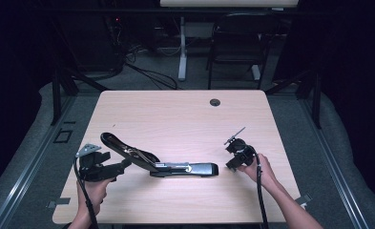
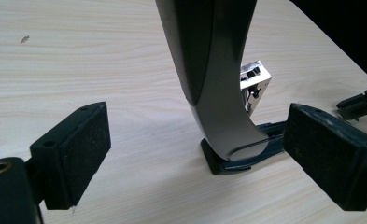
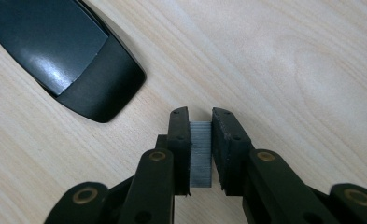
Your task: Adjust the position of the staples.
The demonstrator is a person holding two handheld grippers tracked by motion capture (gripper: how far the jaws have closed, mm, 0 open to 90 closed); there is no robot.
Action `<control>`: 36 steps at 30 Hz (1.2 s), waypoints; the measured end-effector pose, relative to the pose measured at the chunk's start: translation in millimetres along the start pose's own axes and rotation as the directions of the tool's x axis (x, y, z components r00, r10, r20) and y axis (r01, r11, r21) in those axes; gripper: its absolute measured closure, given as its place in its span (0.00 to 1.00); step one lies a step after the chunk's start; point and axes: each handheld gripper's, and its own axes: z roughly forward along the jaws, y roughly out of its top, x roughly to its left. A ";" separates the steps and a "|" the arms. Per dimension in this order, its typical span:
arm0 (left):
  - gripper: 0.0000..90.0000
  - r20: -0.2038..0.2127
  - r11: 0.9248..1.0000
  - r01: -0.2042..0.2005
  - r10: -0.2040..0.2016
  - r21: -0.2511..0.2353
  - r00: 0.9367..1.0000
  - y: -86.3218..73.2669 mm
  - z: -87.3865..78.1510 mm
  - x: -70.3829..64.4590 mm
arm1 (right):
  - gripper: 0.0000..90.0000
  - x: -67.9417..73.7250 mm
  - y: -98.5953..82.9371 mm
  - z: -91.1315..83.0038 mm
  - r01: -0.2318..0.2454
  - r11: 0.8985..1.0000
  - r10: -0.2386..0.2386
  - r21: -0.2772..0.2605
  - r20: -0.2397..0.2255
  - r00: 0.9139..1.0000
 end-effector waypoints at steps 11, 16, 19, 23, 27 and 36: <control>0.19 -0.016 0.999 -0.020 0.019 -0.051 1.000 3.1 -2.8 -4.2 | 0.87 2.0 1.5 -7.9 0.024 0.999 -0.023 -0.039 0.008 1.000; 0.26 -0.039 0.995 -0.032 0.028 -0.097 0.999 6.1 -4.8 -6.4 | 0.87 2.1 1.7 -9.0 0.021 0.999 -0.021 -0.046 0.008 1.000; 0.31 -0.052 0.992 -0.042 0.036 -0.119 0.998 9.1 -5.3 -7.6 | 0.87 2.4 1.8 -9.1 0.017 0.998 -0.017 -0.059 0.012 1.000; 0.35 -0.064 0.988 -0.052 0.043 -0.146 0.997 11.4 -3.8 -8.9 | 0.87 3.4 3.1 -10.4 0.018 0.998 -0.018 -0.068 0.007 1.000; 0.41 -0.089 0.984 -0.060 0.046 -0.165 0.995 12.5 -3.1 -10.2 | 0.87 4.2 4.1 -13.2 0.033 0.997 -0.033 -0.070 0.008 0.999; 0.61 -0.100 0.980 -0.070 0.052 -0.186 0.994 12.0 -1.7 -11.5 | 0.87 5.1 5.1 -15.3 0.040 0.996 -0.039 -0.083 0.015 0.999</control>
